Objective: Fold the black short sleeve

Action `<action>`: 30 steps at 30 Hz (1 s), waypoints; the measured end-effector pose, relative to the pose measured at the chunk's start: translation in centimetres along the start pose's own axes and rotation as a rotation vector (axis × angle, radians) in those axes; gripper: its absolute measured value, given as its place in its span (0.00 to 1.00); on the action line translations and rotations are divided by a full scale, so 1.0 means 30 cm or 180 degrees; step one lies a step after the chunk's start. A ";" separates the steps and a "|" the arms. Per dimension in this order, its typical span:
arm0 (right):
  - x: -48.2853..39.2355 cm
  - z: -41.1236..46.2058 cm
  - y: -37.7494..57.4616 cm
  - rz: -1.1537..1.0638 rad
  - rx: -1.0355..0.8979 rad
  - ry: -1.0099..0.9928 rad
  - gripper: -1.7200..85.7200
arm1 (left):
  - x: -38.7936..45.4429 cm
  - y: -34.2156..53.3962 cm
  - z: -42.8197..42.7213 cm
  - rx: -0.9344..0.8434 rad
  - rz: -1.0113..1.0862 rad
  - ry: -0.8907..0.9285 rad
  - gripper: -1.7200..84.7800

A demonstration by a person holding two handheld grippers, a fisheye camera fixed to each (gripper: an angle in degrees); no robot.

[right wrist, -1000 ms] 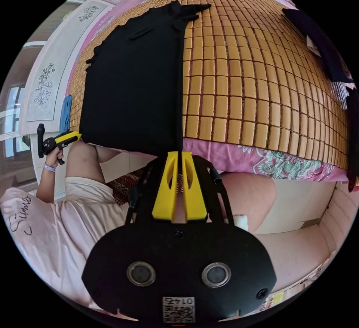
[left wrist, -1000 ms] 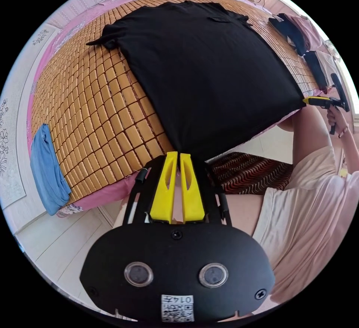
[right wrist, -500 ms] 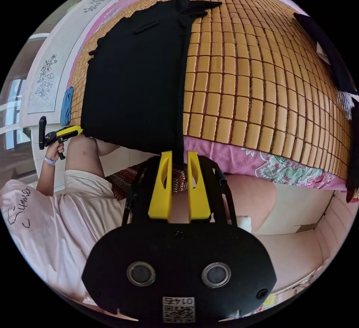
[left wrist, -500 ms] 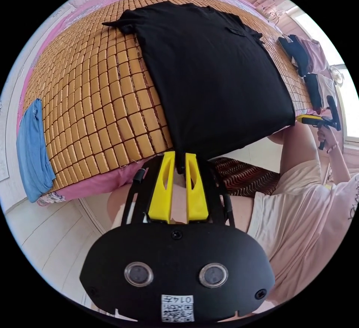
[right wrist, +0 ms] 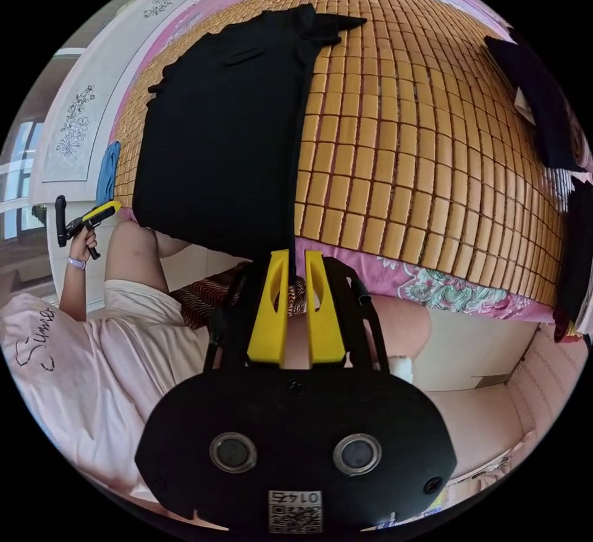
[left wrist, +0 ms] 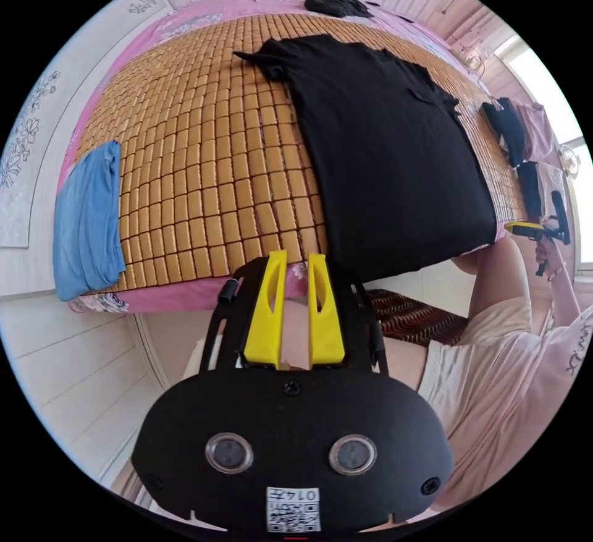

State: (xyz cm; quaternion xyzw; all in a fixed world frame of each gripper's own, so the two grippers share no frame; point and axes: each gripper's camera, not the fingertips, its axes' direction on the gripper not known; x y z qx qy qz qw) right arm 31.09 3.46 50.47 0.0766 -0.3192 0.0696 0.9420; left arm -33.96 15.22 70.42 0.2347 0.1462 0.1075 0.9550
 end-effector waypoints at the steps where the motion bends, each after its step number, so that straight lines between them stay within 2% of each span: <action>1: -0.032 -0.011 -0.035 -0.0149 0.0123 -0.0020 0.06 | -0.017 -0.005 -0.008 0.0100 -0.0058 0.0058 0.08; 6: -0.276 0.015 -0.290 -0.1021 0.0315 -0.0178 0.06 | -0.128 -0.136 -0.014 0.0853 -0.0441 0.0639 0.08; 11: -0.681 0.111 -0.614 -0.2040 0.0424 0.0046 0.08 | -0.193 -0.291 0.043 0.1305 -0.0838 0.0800 0.08; 14: -0.861 0.174 -0.779 -0.2328 0.0516 0.0148 0.09 | -0.229 -0.377 0.084 0.1450 -0.1032 0.0809 0.08; 17: -0.987 0.241 -0.929 -0.2375 0.0550 0.0044 0.10 | -0.269 -0.444 0.127 0.1469 -0.1205 0.1011 0.09; 20: -1.101 0.314 -1.043 -0.2389 0.0525 0.0176 0.11 | -0.281 -0.470 0.138 0.1684 -0.1258 0.0906 0.10; 24: -1.230 0.388 -1.118 -0.2461 0.0516 0.0337 0.11 | -0.306 -0.528 0.228 0.1462 -0.1277 0.0885 0.10; 30: -1.344 0.541 -1.198 -0.2394 0.0390 0.1085 0.10 | -0.298 -0.545 0.304 0.1404 -0.1158 0.0916 0.04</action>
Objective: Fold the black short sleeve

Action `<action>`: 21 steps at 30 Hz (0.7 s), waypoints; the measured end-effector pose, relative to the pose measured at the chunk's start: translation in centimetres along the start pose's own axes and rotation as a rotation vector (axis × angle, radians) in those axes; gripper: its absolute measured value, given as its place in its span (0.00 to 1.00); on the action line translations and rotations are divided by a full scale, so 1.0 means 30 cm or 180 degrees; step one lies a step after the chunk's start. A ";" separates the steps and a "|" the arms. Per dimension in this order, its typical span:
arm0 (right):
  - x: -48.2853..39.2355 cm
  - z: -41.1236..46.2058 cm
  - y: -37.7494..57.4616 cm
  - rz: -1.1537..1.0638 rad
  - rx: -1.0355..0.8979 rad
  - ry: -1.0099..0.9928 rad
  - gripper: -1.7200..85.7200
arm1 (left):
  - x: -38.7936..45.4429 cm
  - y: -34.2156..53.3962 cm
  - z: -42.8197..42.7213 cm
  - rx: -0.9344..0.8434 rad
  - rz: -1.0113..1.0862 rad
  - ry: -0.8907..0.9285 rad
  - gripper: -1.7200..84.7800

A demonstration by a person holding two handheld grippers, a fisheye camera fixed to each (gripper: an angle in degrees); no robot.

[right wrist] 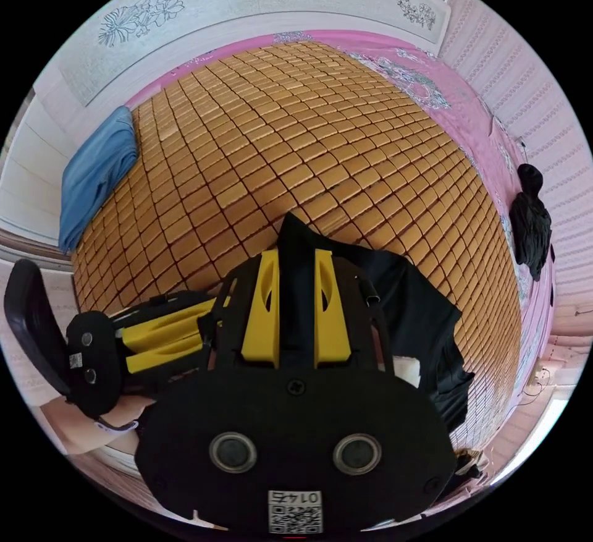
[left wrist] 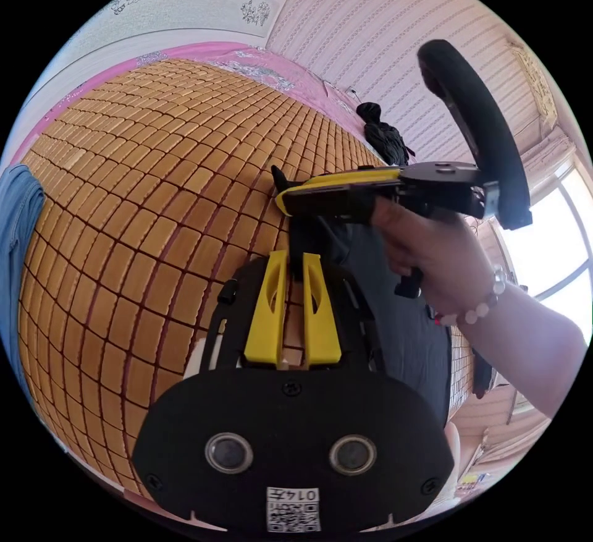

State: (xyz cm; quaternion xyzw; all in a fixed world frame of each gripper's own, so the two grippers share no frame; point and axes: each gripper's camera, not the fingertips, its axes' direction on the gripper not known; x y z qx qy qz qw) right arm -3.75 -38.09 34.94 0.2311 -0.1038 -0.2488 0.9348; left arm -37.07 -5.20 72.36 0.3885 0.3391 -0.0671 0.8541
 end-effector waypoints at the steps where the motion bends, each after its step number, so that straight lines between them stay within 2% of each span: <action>1: 0.017 -0.012 -0.004 0.0073 0.0130 -0.0056 0.08 | 0.002 0.000 0.005 -0.0022 0.0026 0.0027 0.03; 2: 0.045 -0.017 -0.010 0.0239 0.0106 -0.0045 0.04 | 0.006 0.003 0.012 -0.0025 0.0036 0.0031 0.02; 4: 0.088 -0.038 0.000 0.0375 0.0132 -0.0197 0.03 | 0.021 0.013 0.009 0.0069 0.0050 -0.0077 0.01; 7: 0.199 -0.157 0.090 0.0580 0.0592 -0.0596 0.02 | 0.077 0.037 -0.017 0.0347 0.0270 -0.0087 0.01; 10: 0.357 -0.278 0.292 0.1000 0.1051 -0.0932 0.03 | 0.172 0.073 -0.058 0.0589 0.0769 0.0075 0.02; 12: 0.444 -0.303 0.448 0.1214 0.1179 -0.0979 0.05 | 0.261 0.114 -0.076 0.0442 0.1217 0.0300 0.07; 15: 0.558 -0.293 0.674 0.1491 0.0946 -0.0892 0.09 | 0.320 0.174 -0.063 0.0199 0.1556 0.0345 0.09; 18: 0.627 -0.323 0.863 0.1763 0.0924 -0.0977 0.10 | 0.333 0.199 -0.019 0.0032 0.1629 0.0227 0.09; 21: 0.664 -0.383 1.031 0.1979 0.0996 -0.0872 0.10 | 0.349 0.192 0.034 -0.0194 0.1552 0.0416 0.09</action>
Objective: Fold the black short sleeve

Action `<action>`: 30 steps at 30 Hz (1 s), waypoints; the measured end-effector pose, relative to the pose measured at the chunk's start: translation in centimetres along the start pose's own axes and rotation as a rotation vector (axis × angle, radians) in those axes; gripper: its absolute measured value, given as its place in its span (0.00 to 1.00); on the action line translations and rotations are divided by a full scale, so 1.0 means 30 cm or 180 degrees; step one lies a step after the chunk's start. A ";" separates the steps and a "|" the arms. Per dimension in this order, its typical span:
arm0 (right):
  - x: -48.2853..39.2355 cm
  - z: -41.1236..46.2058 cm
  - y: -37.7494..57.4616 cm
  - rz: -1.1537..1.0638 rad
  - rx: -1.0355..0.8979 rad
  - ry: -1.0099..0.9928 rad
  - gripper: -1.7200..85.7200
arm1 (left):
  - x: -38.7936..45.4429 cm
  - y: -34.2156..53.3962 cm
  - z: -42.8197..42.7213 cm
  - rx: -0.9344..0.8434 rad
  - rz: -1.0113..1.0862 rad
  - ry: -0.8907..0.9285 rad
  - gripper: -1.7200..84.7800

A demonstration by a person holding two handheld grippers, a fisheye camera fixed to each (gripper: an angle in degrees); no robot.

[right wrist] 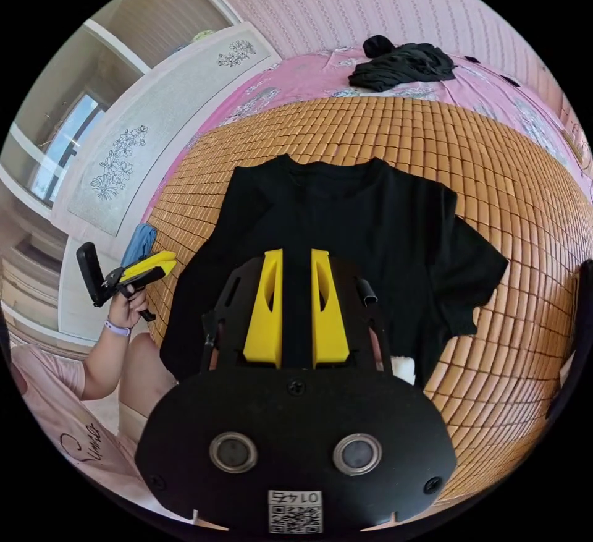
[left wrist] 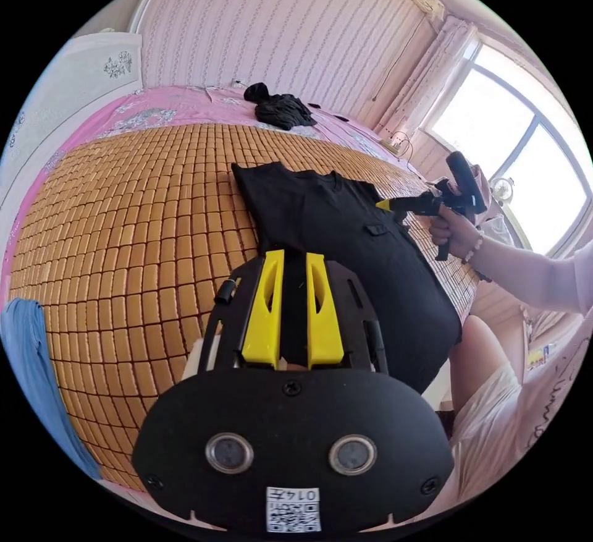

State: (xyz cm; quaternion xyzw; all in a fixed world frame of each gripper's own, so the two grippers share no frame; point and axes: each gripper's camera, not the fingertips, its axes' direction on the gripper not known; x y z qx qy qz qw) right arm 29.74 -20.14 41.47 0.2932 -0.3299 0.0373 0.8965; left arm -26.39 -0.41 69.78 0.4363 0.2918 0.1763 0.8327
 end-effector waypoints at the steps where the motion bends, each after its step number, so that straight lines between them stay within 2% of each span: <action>1: 0.038 -0.049 0.036 0.0082 0.0073 0.0126 0.11 | 0.007 -0.006 0.008 -0.0006 0.0000 0.0023 0.09; 7: 0.262 -0.245 0.187 0.0711 0.0320 0.0905 0.11 | 0.156 -0.153 0.143 -0.0193 0.0436 0.0182 0.08; 15: 0.425 -0.321 0.221 0.1036 0.0630 0.0675 0.12 | 0.486 -0.465 0.496 -0.0599 0.1077 0.0501 0.09; 20: 0.511 -0.338 0.186 0.1229 0.0629 0.0518 0.11 | 0.727 -0.621 0.741 -0.0811 0.1521 0.0314 0.08; 26: 0.524 -0.374 0.196 0.1177 0.0676 0.0322 0.06 | 0.949 -0.785 1.057 -0.1077 0.1579 0.0413 0.07; 30: 0.541 -0.405 0.199 0.1226 0.0683 0.0171 0.04 | 1.003 -0.853 1.241 -0.1352 0.1226 0.0713 0.10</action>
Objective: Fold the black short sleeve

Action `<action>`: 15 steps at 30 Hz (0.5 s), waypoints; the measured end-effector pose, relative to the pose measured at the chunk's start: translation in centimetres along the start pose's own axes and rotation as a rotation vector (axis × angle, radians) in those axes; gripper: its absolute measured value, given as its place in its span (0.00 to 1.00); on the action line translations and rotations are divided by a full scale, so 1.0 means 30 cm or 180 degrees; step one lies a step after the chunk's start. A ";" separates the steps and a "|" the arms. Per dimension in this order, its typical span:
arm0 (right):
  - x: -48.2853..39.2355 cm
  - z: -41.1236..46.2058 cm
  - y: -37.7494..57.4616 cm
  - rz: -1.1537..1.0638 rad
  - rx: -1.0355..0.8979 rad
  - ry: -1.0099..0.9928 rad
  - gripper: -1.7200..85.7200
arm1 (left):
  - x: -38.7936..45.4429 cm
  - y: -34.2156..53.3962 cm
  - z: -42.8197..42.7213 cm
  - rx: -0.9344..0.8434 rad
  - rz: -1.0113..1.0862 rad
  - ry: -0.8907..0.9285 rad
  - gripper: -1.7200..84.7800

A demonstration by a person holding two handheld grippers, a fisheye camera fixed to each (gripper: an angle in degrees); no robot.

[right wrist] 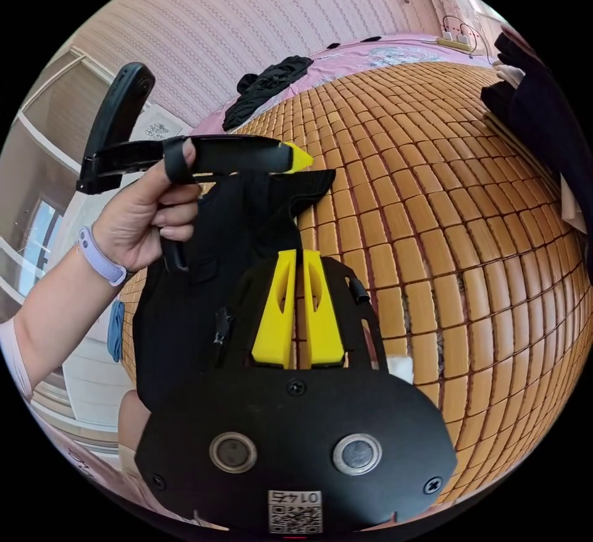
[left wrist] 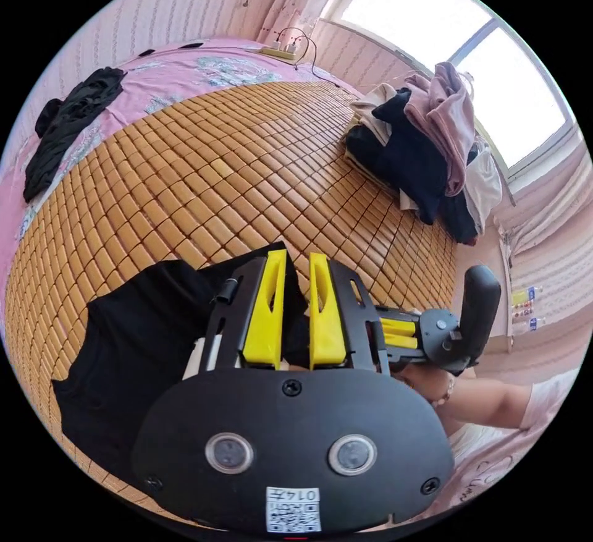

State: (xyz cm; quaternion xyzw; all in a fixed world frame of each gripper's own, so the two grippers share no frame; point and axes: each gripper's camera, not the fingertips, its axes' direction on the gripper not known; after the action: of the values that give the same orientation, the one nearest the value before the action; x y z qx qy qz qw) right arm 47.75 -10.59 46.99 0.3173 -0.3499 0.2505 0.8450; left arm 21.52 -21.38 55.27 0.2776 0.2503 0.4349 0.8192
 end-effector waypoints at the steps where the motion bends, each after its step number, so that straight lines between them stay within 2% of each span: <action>1: 0.009 -0.012 -0.004 0.0032 0.0001 -0.0054 0.04 | -0.006 -0.012 0.018 -0.0030 -0.0052 -0.0008 0.10; 4: 0.020 -0.039 -0.007 0.0079 0.0010 -0.0128 0.03 | -0.028 -0.041 0.110 -0.0295 -0.0147 -0.0141 0.07; 8: 0.011 -0.077 -0.006 0.0102 0.0028 -0.0101 0.03 | -0.101 -0.027 0.100 -0.0221 -0.0410 0.0165 0.01; 12: -0.037 -0.128 0.017 0.0019 0.0128 0.0029 0.03 | -0.128 0.041 -0.096 0.0378 -0.0274 -0.0023 0.01; 15: -0.114 -0.222 0.062 -0.0492 0.0407 -0.0354 0.04 | -0.156 0.203 -0.310 0.0838 -0.0235 -0.0041 0.01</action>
State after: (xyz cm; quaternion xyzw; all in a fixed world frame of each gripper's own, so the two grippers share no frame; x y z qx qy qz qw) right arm 47.26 -5.29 41.40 0.4100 -0.3540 0.1884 0.8192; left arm 9.64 -20.29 53.45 0.3761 0.3100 0.3661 0.7927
